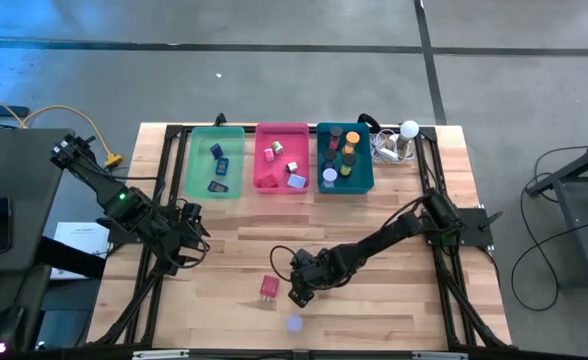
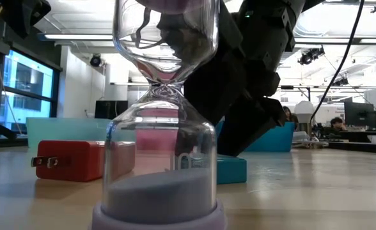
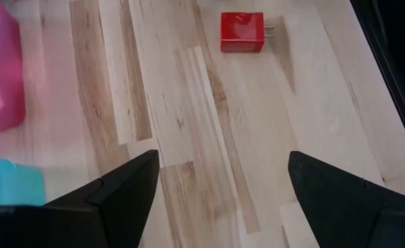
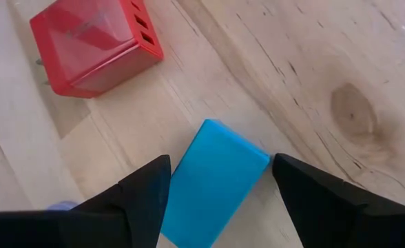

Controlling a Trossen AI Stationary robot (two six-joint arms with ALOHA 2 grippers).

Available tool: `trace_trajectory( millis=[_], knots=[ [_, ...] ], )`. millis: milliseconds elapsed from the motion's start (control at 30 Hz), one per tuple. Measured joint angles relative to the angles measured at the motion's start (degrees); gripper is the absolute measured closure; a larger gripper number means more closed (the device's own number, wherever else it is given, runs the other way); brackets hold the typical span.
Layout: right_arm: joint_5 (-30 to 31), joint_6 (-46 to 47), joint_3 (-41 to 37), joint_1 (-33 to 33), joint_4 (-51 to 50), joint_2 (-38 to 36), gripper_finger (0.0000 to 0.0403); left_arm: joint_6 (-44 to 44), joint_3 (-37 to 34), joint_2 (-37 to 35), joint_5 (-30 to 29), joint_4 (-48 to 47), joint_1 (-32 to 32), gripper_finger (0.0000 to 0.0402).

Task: Pick & Place Office items
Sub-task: Put the blue digital timer into the green bin

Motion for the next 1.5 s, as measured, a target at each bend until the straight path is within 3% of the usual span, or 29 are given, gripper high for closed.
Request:
trace_trajectory(
  millis=[267,600,1333,1500],
  knots=[
    [0.86,0.07,0.0,-0.02,-0.87,0.09,0.0164,-0.39,0.0,0.0,0.04,-0.02,0.01,0.0086],
    [-0.22,0.44,-0.02,-0.28,-1.98,0.11,0.0275,-0.42,0.0,0.0,0.02,-0.02,0.0,0.0086],
    [3.09,0.16,-0.29,-0.11,-2.3,-0.97,0.0275,-0.83,0.0,0.02,0.02,-0.02,0.0,0.0086],
    [7.69,-0.97,-0.73,-0.25,-3.87,-3.33,0.0275,-0.44,0.0,0.01,0.02,-0.02,0.0,0.0086]
  ],
)
